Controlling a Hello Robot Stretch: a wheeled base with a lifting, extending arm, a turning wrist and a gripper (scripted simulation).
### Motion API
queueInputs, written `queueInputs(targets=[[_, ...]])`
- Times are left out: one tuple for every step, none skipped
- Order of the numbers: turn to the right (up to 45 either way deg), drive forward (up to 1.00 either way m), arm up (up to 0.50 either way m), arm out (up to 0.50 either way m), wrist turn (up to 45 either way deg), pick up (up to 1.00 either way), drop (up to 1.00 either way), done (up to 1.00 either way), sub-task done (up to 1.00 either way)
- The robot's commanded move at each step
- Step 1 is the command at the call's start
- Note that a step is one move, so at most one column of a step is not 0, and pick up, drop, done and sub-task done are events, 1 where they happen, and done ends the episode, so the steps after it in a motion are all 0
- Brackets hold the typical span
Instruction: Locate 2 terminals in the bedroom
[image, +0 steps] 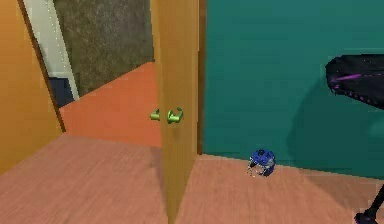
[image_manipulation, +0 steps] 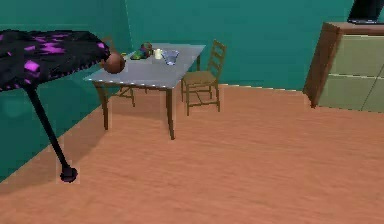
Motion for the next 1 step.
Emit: queueInputs(targets=[[12.0,0.00,0.00,0.00,0.0,0.00,0.00,0.00,0.00]])
